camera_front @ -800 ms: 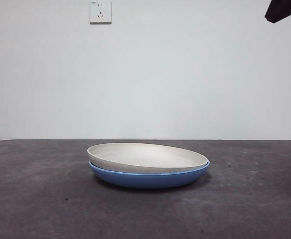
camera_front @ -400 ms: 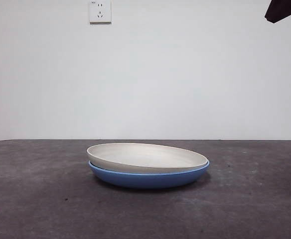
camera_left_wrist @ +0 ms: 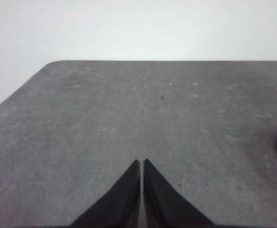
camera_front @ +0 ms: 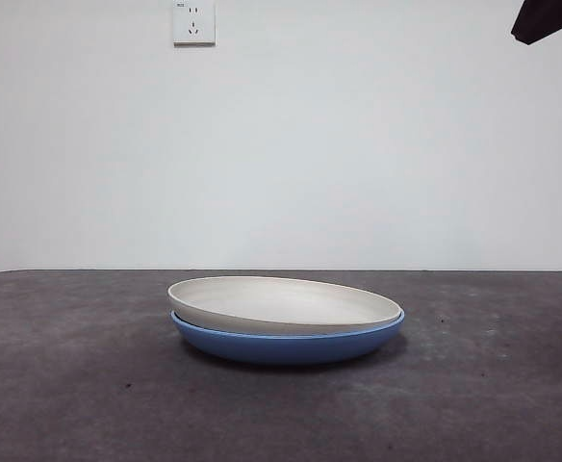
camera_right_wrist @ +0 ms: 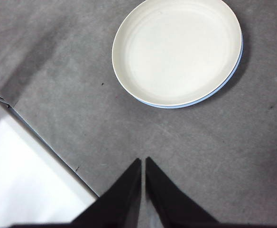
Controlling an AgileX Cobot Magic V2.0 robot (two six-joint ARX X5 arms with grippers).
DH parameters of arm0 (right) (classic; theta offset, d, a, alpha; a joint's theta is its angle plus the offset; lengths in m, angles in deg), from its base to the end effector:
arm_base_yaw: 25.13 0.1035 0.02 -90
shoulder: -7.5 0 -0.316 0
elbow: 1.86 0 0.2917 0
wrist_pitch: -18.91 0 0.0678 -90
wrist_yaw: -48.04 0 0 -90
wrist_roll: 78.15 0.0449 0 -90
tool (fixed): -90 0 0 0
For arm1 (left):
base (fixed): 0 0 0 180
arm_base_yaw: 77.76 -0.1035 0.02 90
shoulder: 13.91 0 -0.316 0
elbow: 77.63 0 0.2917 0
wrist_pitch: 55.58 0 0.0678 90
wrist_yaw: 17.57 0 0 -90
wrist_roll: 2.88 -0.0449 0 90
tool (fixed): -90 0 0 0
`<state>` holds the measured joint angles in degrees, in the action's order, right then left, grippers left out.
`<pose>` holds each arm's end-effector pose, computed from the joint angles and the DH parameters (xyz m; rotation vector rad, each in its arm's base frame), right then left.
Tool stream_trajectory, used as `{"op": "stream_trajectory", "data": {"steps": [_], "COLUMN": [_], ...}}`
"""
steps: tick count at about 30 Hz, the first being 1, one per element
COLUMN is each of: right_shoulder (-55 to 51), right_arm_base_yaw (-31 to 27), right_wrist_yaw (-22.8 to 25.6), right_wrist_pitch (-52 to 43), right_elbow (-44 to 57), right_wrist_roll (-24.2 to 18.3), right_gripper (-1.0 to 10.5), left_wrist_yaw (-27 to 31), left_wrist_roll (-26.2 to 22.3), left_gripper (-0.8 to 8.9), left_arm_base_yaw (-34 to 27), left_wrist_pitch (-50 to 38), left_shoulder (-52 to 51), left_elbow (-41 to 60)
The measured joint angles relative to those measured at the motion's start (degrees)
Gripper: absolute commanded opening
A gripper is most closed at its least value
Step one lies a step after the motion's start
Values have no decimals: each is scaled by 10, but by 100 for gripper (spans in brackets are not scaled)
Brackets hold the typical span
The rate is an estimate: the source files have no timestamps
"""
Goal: Pick up the white plate, put it on the blue plate, put it on desk
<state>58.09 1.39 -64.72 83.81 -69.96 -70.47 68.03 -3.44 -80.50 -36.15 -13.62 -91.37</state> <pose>0.1457 0.0921 0.3550 0.0903 0.9041 0.7507 0.0997 0.0013 0.1612 0.0033 0.1040 -0.0295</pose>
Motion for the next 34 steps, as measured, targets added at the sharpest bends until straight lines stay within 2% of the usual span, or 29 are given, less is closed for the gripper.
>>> {"op": "stream_trajectory", "data": {"steps": [5, 30, 34], "right_shoulder": [0, 0, -7], "right_arm_base_yaw": [0, 0, -10], "right_wrist_yaw": [0, 0, 18], "right_wrist_pitch": [0, 0, -4], "right_elbow": [0, 0, 0], "right_wrist_roll": [0, 0, -19], "right_gripper": [8, 8, 8], "left_wrist_yaw": [0, 0, 0], "left_wrist_roll": [0, 0, 0], "left_gripper": [11, 10, 10], "left_arm_base_yaw": [0, 0, 0], "left_wrist_pitch": [26, 26, 26], "left_shoulder": [0, 0, 0], "left_elbow": [0, 0, 0]}}
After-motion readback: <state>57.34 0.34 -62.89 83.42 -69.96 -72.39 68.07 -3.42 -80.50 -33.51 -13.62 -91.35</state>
